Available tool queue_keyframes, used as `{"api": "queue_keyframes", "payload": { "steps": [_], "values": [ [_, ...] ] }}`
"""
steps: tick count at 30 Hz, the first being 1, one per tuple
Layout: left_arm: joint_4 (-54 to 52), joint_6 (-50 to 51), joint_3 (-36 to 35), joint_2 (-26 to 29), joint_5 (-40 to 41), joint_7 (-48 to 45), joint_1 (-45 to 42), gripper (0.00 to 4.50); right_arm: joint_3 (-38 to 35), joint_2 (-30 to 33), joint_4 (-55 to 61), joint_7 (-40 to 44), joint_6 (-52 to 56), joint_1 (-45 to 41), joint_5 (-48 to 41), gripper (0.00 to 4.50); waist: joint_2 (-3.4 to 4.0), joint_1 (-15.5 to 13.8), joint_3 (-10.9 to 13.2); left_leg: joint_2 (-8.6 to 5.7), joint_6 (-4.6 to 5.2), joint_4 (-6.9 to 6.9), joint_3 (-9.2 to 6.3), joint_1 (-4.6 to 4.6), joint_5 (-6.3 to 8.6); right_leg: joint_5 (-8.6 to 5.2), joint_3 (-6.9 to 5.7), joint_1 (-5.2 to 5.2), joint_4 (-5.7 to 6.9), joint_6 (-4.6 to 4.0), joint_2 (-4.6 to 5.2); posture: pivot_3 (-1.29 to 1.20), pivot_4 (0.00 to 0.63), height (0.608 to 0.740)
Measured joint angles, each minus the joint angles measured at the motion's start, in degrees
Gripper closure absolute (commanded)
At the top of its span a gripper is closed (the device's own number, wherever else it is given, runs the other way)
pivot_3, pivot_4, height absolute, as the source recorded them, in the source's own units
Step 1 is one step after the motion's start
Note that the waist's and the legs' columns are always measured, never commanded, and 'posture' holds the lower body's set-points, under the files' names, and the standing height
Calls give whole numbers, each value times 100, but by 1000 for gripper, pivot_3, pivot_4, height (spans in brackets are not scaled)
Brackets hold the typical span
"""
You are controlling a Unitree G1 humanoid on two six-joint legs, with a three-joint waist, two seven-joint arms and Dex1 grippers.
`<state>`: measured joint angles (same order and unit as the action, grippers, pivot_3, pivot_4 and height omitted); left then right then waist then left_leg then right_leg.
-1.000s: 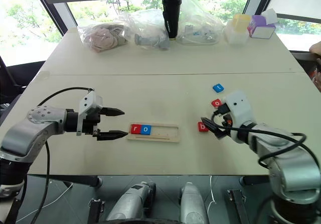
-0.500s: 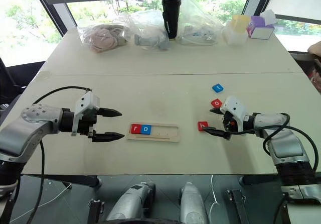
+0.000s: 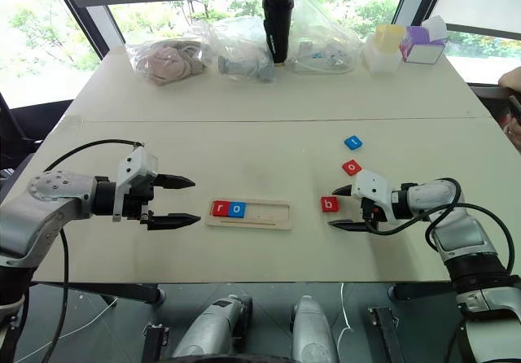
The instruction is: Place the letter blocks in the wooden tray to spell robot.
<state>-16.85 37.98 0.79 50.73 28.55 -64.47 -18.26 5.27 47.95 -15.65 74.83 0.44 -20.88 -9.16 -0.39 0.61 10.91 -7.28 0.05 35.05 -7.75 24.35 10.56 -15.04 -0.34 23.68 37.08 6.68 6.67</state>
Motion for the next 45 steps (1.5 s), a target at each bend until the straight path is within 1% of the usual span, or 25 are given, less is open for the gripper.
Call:
{"api": "queue_keyframes", "payload": {
  "steps": [2,3,7,10,12,15,17,20,22,24,27,32,45],
  "values": [
    [2,-1,0,0,-1,19,0,0,6,-18,-76,35,-38,-39,-6,3318,0,0,0,0,0,2,0,-2,0,-1,0,-3,0,-5,0,0,150,740],
    [2,-2,1,-1,-1,30,-1,0,10,-29,-115,34,-45,-65,-5,3348,0,1,0,0,-1,3,0,-4,1,-3,0,-5,0,-11,0,0,150,740],
    [2,-5,2,-1,-2,43,-1,0,9,-80,-211,40,46,-139,-14,3348,0,5,0,0,-4,4,0,-9,3,-6,1,-8,1,-16,-1,0,150,740],
    [6,-7,2,0,-2,39,-1,0,-6,-74,9,-9,454,-123,-86,3348,0,9,0,1,-4,2,0,-8,2,-5,2,-6,2,-16,-2,0,150,740],
    [9,-7,1,33,4,25,0,0,5,-19,730,-30,1074,-8,-242,3348,1,7,0,1,-1,0,-1,2,1,-5,5,9,8,-15,-1,0,150,740],
    [4,-7,-14,74,25,16,24,0,67,65,1657,-83,1646,5,-315,3348,1,5,0,2,-2,-5,0,6,1,1,6,18,7,-4,-2,0,150,740],
    [-7,-6,-16,94,28,1,77,0,195,23,2065,-228,1917,-42,-273,3348,0,5,-1,3,-3,-6,0,7,2,-2,6,17,5,-9,-2,0,150,740],
    [-89,-7,-39,154,23,-6,253,0,557,-724,2542,-858,2673,-333,-194,3348,-3,42,-2,10,-6,-8,1,8,3,-5,10,25,8,-21,-8,0,150,740],
    [-260,-11,-43,162,26,13,374,0,1003,-1218,2905,-1243,3133,-462,-141,3348,-2,14,-2,11,-3,-10,1,13,1,-5,10,35,13,-22,-9,0,150,740],
    [-381,3,-67,206,38,44,536,0,1248,-1331,3056,-1479,3451,-509,-56,3348,-2,-41,-2,5,-3,-7,0,16,0,-5,9,53,5,-21,-5,0,150,740],
    [-431,47,-121,218,76,101,678,0,1280,-1326,3124,-1712,3817,-571,-2,3348,-3,-126,-2,-4,-9,-2,3,17,5,-4,10,50,-1,-21,1,0,150,740],
    [-524,54,-155,198,87,240,699,0,1523,-1415,3158,-1872,4037,-731,15,3348,-4,-125,-3,1,-11,-4,3,14,6,-3,10,43,5,-22,-3,0,150,740],
    [-594,147,-153,74,98,367,698,0,1893,-1319,2878,-1824,3959,-997,204,3348,-3,-113,-3,5,-4,-5,4,14,1,4,10,42,5,-10,-9,0,150,740]
  ]
}}
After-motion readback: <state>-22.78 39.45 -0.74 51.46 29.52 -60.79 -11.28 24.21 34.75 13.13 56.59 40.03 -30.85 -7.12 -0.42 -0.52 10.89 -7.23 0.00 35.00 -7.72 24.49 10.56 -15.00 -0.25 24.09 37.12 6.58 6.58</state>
